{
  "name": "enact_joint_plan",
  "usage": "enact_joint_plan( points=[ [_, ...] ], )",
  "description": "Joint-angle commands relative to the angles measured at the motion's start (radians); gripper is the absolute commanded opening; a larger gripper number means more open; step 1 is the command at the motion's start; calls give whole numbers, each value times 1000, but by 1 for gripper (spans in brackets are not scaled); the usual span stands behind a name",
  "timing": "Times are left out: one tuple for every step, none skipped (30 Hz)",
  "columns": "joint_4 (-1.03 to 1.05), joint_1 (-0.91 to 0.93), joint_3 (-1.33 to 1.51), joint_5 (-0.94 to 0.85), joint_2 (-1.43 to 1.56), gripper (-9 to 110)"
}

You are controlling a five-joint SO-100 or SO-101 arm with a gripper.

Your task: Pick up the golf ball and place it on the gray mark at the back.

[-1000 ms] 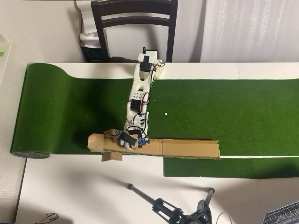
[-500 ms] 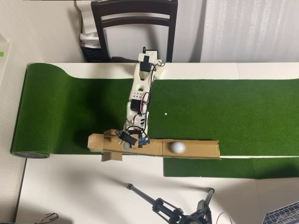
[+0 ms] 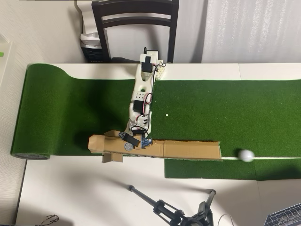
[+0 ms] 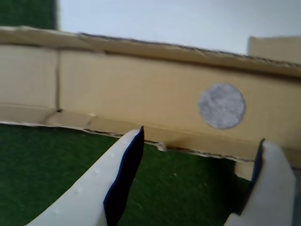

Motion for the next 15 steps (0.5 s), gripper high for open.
enact_joint_plan(
  points=[
    [6,-9,-97,8,170,39],
    [6,-12,-94,6,189,39],
    [8,-12,-91,6,206,39],
    [11,-11,-91,6,219,39],
    [21,-9,-97,6,233,39],
    [29,-6,-98,6,249,39],
    [32,-3,-100,6,261,39],
    [43,-2,-100,6,278,39],
    [58,-2,-95,6,295,39],
    [86,0,-92,6,311,39],
    [118,0,-91,6,330,39],
    [153,0,-91,8,345,39],
    [186,0,-89,8,359,39],
    [212,0,-89,8,371,39],
    [230,0,-89,8,382,39]
  ],
)
